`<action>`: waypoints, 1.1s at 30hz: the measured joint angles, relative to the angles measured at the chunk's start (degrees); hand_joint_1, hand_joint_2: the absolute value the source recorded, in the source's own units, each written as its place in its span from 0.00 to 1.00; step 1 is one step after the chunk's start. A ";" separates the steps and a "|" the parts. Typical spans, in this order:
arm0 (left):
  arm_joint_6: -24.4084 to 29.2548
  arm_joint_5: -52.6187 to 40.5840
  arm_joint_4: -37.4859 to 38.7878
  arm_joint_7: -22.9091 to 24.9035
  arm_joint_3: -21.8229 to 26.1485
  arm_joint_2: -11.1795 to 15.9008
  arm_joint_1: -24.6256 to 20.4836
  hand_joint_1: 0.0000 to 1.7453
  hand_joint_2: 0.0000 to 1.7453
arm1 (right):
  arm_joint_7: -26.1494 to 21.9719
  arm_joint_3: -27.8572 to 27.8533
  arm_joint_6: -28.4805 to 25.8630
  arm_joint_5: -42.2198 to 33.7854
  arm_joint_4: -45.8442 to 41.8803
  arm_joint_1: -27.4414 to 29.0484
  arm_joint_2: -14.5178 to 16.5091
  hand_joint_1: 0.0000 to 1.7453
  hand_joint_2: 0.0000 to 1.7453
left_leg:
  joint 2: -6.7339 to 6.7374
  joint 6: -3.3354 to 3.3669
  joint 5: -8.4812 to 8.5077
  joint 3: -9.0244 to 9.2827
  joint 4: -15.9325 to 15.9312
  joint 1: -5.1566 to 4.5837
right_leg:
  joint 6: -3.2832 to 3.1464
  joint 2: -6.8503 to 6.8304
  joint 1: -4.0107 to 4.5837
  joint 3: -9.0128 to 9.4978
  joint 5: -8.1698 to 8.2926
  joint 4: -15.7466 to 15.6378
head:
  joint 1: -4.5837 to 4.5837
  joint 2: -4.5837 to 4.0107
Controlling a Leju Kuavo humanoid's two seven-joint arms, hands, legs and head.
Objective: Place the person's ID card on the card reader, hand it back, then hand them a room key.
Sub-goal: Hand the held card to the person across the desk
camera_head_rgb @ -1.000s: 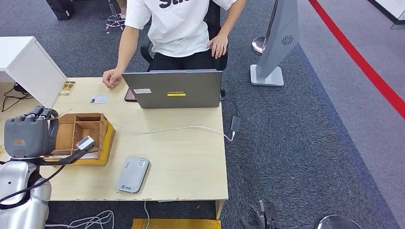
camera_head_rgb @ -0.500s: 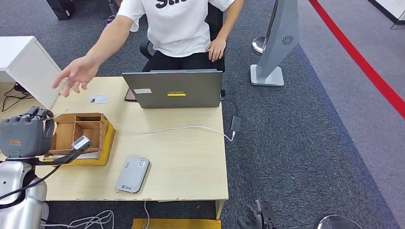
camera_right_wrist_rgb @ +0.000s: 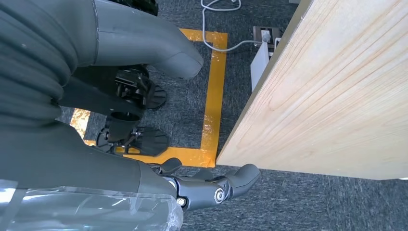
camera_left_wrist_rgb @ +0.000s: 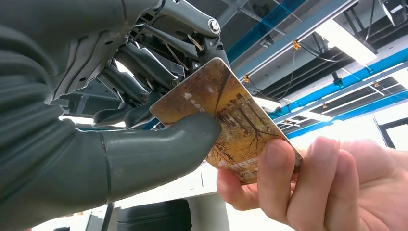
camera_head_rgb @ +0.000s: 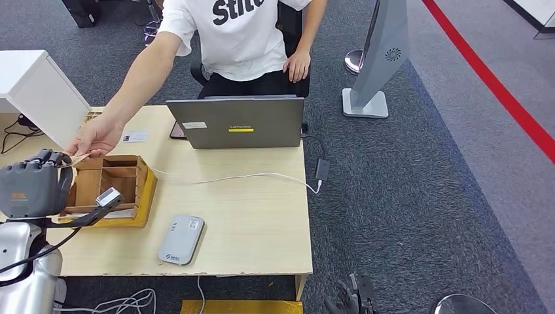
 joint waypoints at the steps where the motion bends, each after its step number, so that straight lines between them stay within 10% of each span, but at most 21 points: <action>1: 0.11 -0.03 0.07 -0.01 0.03 0.00 -0.07 0.00 1.00 | 0.01 0.00 -0.01 0.01 0.00 0.00 0.00 0.00 1.00 | 0.01 0.00 0.00 0.00 0.00 0.00 | 0.00 0.01 0.00 0.00 0.00 0.00 | 0.00 0.00; 23: 2.90 1.60 -1.07 -1.55 0.62 -0.75 0.48 0.00 1.00 | 0.12 0.02 -0.64 -0.33 0.00 -0.09 0.00 0.00 1.00 | -0.04 0.00 0.00 -0.03 0.00 0.00 | 0.00 -0.04 0.00 -0.01 -0.01 0.00 | -0.01 0.00; 33: 2.69 45.09 -24.97 -21.99 7.56 -14.59 17.65 0.00 1.00 | -1.51 -2.58 3.53 -7.37 -0.01 1.83 -0.42 0.00 1.00 | 0.05 0.18 -0.40 -0.04 0.00 -0.05 | 0.27 0.07 -0.06 0.04 -0.26 -0.06 | 0.05 0.00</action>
